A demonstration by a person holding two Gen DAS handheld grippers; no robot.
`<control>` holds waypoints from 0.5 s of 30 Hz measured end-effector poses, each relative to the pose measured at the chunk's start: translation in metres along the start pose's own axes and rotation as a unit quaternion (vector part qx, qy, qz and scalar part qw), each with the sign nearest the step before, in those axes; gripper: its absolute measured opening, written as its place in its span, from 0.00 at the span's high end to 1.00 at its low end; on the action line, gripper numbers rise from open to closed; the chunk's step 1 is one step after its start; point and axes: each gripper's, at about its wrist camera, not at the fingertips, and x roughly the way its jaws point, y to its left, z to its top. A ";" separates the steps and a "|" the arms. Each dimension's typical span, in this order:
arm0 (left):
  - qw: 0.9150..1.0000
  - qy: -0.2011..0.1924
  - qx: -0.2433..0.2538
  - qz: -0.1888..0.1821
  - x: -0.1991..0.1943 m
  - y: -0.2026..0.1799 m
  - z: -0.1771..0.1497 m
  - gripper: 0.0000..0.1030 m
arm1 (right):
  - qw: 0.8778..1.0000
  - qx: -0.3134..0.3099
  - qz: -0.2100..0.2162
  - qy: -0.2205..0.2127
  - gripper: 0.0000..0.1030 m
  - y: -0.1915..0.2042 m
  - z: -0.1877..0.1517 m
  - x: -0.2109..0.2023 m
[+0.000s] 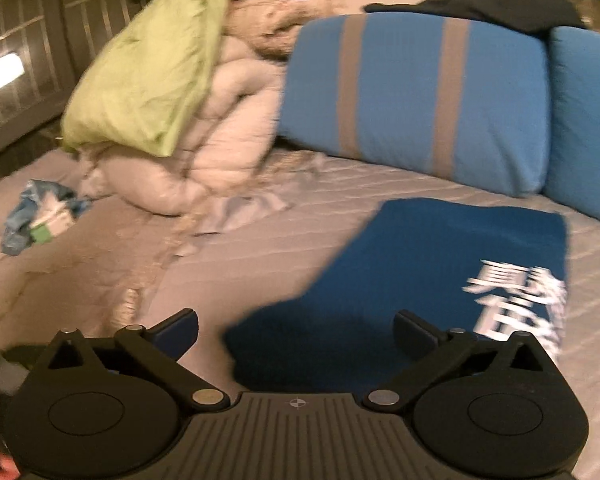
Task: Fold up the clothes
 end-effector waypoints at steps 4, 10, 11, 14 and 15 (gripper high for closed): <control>1.000 -0.010 -0.003 -0.001 0.000 0.002 0.009 0.23 | 0.998 0.009 -0.057 0.011 0.00 -0.029 -0.010 -0.012; 1.000 -0.016 -0.007 -0.008 0.004 0.002 0.018 0.23 | 0.994 0.044 -0.100 0.010 0.00 -0.070 -0.034 -0.025; 1.000 -0.016 -0.006 -0.010 0.005 0.002 0.020 0.23 | 0.993 0.046 -0.106 0.007 0.00 -0.074 -0.037 -0.026; 1.000 -0.021 -0.001 -0.013 0.008 0.000 0.028 0.23 | 0.991 0.048 -0.124 0.000 0.00 -0.082 -0.045 -0.027; 1.000 -0.024 0.001 -0.014 0.009 -0.001 0.031 0.23 | 0.991 0.050 -0.128 -0.002 0.00 -0.085 -0.047 -0.029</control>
